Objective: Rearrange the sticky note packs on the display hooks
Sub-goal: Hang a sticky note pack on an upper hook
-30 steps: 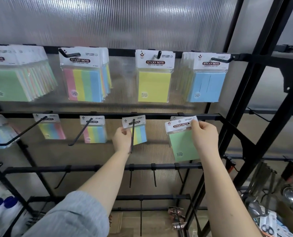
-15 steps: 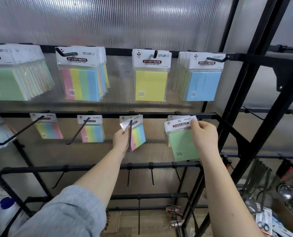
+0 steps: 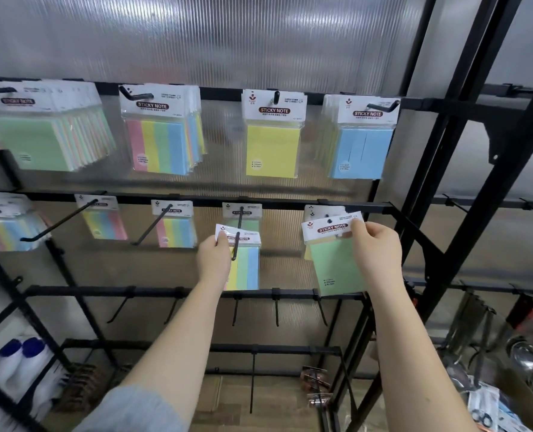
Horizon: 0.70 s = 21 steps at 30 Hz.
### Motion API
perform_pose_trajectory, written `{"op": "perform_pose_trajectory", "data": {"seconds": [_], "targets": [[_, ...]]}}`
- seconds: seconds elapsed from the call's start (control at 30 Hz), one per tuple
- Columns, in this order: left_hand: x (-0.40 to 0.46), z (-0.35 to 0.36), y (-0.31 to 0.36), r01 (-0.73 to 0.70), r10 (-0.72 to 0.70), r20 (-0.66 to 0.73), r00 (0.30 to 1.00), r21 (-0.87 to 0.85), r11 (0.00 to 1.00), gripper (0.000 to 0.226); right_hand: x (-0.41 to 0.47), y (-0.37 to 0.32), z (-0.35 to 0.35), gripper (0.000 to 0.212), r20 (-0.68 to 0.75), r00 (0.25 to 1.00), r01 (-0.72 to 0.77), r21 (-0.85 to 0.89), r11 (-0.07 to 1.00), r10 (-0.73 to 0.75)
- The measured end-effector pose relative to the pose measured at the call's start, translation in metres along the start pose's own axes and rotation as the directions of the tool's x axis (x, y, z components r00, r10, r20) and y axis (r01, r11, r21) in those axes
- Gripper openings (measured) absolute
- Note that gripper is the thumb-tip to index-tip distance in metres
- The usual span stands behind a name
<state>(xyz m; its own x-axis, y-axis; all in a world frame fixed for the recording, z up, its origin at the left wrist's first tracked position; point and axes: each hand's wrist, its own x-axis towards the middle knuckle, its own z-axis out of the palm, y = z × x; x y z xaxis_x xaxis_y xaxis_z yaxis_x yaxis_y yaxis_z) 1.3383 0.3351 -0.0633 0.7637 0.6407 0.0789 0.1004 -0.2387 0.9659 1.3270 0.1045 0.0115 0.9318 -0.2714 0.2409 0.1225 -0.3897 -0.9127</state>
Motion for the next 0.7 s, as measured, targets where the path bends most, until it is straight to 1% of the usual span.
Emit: {"op": "perform_pose_trajectory", "data": {"seconds": [0.13,0.27,0.4,0.6,0.7], "targets": [[-0.031,-0.014,-0.003,-0.003,0.003,-0.049,0.999,0.006,1.0,0.042,-0.01,0.003,-0.007,0.038,0.034,0.999,0.016,0.021,1.0,-0.017],[-0.054,-0.03,0.002,-0.068,0.075,-0.069,0.995,0.094,0.993,0.042,-0.02,0.005,-0.012,0.039,0.057,0.998,0.01,0.053,0.999,-0.013],[-0.064,-0.044,0.015,-0.12,0.131,-0.086,0.988,0.118,0.986,0.044,-0.029,0.006,-0.016,0.039,0.059,0.998,-0.003,0.103,0.995,-0.003],[-0.066,-0.064,0.023,-0.126,0.143,-0.119,0.983,0.135,0.983,0.044,-0.043,-0.001,-0.016,0.044,0.065,0.994,0.069,0.19,0.979,-0.083],[-0.061,-0.08,0.023,-0.135,0.159,-0.117,0.98,0.19,0.972,0.043,-0.049,-0.009,-0.012,0.046,0.065,0.991,0.099,0.209,0.973,-0.115]]}}
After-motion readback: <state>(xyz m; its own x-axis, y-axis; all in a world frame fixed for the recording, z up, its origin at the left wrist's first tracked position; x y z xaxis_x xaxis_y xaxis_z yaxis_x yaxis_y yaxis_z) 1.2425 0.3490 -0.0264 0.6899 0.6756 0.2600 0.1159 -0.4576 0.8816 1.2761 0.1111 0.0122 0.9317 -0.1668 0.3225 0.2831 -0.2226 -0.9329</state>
